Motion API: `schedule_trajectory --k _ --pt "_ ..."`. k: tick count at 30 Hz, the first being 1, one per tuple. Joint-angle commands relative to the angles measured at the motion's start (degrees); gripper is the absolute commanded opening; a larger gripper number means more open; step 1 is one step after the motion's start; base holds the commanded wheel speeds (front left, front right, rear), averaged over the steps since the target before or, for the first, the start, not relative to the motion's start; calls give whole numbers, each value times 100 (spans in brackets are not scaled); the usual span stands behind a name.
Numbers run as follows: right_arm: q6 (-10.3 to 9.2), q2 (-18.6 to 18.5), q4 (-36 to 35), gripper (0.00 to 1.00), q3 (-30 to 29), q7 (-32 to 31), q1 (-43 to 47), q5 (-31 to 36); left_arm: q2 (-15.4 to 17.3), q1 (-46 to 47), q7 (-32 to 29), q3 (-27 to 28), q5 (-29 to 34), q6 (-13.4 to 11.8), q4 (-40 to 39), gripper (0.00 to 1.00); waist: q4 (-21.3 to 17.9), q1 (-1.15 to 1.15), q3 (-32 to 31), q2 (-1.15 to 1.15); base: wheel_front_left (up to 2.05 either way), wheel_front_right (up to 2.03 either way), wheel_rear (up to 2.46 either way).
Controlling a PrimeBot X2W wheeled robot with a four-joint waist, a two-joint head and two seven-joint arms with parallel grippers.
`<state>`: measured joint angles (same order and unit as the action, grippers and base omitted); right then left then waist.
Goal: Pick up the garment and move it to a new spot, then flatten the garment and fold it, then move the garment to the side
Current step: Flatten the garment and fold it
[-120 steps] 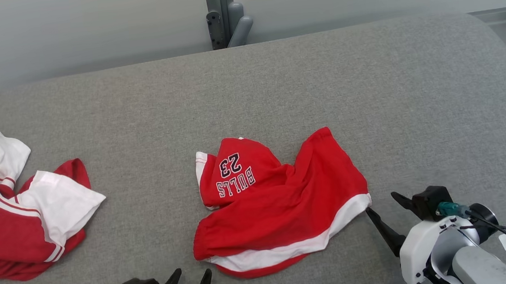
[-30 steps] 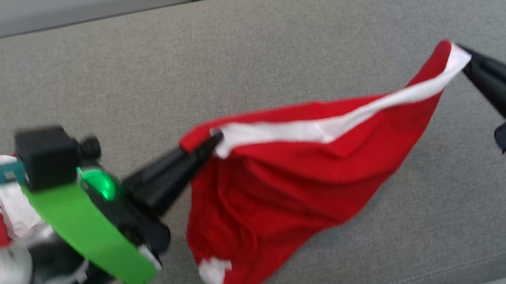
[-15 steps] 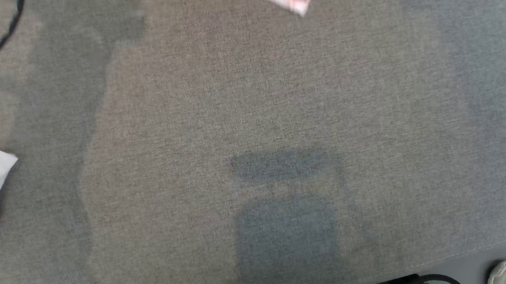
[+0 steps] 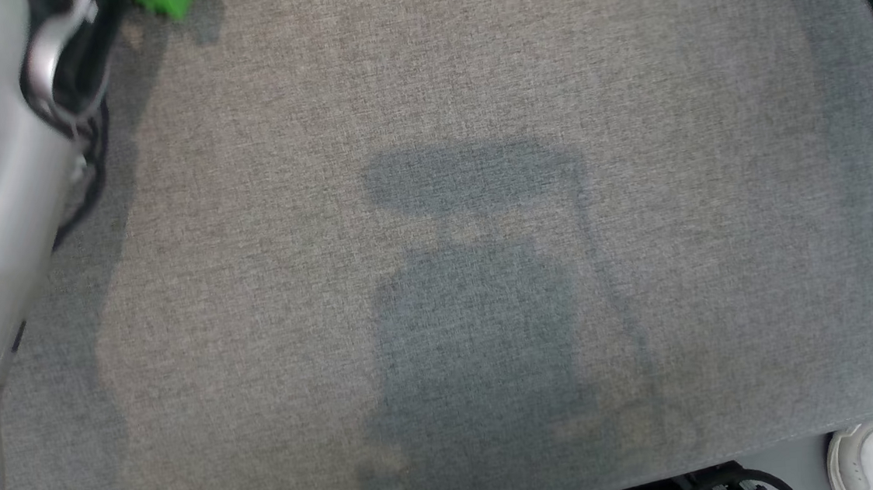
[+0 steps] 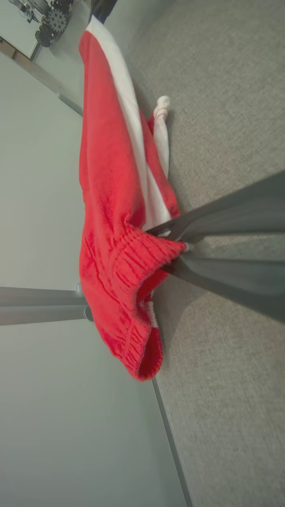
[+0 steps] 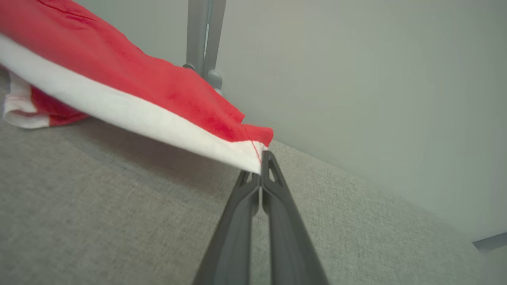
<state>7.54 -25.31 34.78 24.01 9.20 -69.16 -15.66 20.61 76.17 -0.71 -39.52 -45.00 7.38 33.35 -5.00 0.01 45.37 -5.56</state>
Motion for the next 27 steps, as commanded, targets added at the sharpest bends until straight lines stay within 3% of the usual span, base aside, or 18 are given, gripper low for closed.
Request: schedule_trajectory --k 1,8,12,20,27 --pt "-10 -92 -5 0 27 86 196 -55 164 -145 47 -55 -115 15 -99 0 -64 -1 -183 -2 0 0 0" --pt "-12 -690 -730 0 6 514 2340 -469 1298 -2438 344 -619 -1254 5 -1752 0 -173 -1 -1030 -2 0 0 0" --pt "-17 -845 -1191 0 -179 514 3314 -508 1638 -3552 461 -811 -1314 -395 -2564 0 -151 -1 -1408 -2 0 0 0" --pt "-17 -860 -1814 0 -653 305 4892 -181 1655 -5435 838 -1146 -1598 -1311 -3411 0 -98 -1 -2115 -2 0 0 0" --pt "-49 -988 -2013 0 -1149 70 6341 -59 1490 -6696 1199 -1490 -1687 -1878 -3208 0 10 -1 -2694 -2 0 0 0"
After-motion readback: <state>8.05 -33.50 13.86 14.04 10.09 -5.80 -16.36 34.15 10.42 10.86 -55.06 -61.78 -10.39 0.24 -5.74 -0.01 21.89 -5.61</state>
